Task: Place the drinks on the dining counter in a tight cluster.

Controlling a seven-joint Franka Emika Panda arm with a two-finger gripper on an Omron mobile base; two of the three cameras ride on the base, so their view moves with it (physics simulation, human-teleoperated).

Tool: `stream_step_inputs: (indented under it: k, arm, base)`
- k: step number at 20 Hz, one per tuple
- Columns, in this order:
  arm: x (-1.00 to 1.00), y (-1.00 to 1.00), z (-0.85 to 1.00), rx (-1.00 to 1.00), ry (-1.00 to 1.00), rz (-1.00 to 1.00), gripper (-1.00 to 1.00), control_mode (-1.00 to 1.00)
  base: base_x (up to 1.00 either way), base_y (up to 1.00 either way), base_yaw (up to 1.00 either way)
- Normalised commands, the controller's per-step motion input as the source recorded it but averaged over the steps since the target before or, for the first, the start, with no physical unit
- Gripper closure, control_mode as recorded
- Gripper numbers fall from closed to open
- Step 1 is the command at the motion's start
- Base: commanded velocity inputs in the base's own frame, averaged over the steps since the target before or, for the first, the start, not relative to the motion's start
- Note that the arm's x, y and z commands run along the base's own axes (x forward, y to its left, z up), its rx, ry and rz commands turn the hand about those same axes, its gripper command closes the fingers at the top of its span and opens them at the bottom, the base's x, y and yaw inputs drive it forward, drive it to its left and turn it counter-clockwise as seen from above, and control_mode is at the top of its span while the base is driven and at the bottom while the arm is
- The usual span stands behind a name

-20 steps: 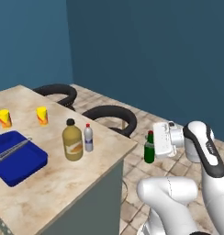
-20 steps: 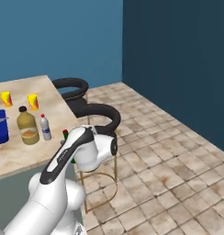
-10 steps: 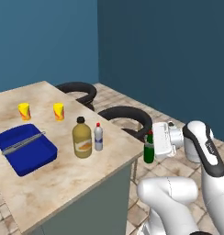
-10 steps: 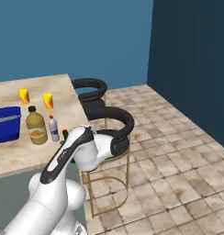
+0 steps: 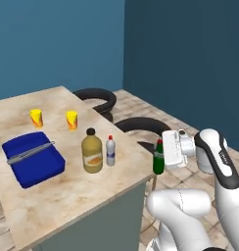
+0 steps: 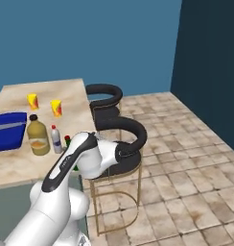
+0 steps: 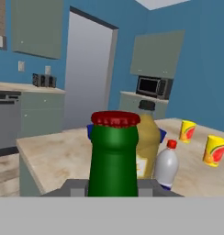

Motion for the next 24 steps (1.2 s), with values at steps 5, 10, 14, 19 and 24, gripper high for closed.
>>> stream_step_inputs:
  k: [5,10,14,19,24]
  arm:
    - [0.0,0.0,0.0,0.0,0.0,0.0,1.0,1.0]
    - [0.0,0.0,0.0,0.0,0.0,0.0,1.0,1.0]
    - [0.0,0.0,0.0,0.0,0.0,0.0,1.0,1.0]
    - [0.0,0.0,0.0,0.0,0.0,0.0,1.0,1.0]
    - [0.0,0.0,0.0,0.0,0.0,0.0,1.0,1.0]
  base:
    - [0.47,-0.2,0.22]
    - [0.35,-0.19,0.34]
    - [0.26,-0.19,0.4]
    - [0.28,-0.25,0.32]
    - [0.27,-0.39,0.17]
